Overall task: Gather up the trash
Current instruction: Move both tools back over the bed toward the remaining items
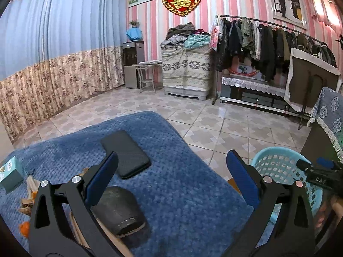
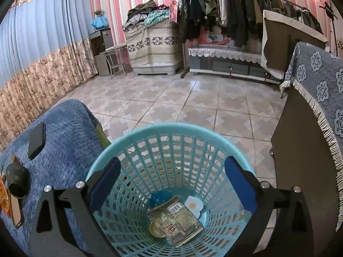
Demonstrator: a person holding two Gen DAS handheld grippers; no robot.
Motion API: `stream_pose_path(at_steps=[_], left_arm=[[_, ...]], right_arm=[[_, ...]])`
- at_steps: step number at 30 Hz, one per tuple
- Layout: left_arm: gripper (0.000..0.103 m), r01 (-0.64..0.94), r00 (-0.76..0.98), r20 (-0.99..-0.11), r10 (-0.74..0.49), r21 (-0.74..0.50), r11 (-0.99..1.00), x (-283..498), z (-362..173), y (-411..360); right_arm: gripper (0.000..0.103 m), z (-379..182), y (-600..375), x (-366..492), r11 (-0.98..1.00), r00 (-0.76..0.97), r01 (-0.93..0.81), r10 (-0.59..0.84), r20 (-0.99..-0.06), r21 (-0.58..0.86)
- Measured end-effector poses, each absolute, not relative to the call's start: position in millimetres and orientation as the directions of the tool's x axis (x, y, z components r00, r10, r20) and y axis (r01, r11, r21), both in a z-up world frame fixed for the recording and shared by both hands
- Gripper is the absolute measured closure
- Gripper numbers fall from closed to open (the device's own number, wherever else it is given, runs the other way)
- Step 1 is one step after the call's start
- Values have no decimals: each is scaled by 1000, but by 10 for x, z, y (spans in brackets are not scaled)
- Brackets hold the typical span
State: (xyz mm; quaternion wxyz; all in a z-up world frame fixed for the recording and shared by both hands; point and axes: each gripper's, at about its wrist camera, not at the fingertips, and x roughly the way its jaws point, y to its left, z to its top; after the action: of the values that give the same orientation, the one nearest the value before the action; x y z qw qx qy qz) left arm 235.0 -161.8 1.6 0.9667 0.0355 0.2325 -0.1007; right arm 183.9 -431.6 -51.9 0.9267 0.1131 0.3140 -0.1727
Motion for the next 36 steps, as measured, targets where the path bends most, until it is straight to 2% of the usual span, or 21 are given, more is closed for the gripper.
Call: stream_pose_path(at_steps=[16, 27, 36], left_arm=[[5, 53, 894, -446, -47, 1, 999, 1949, 148, -494], [5, -78, 889, -453, 72, 6, 997, 1661, 121, 377], [5, -158, 873, -467, 142, 3, 987, 1412, 67, 951]], right_arm=[[4, -222, -3792, 1734, 940, 799, 339, -269, -538, 33], [4, -117, -3318, 1615, 967, 838, 253, -214, -502, 9], [4, -107, -3042, 1548, 983, 846, 182, -148, -512, 15]])
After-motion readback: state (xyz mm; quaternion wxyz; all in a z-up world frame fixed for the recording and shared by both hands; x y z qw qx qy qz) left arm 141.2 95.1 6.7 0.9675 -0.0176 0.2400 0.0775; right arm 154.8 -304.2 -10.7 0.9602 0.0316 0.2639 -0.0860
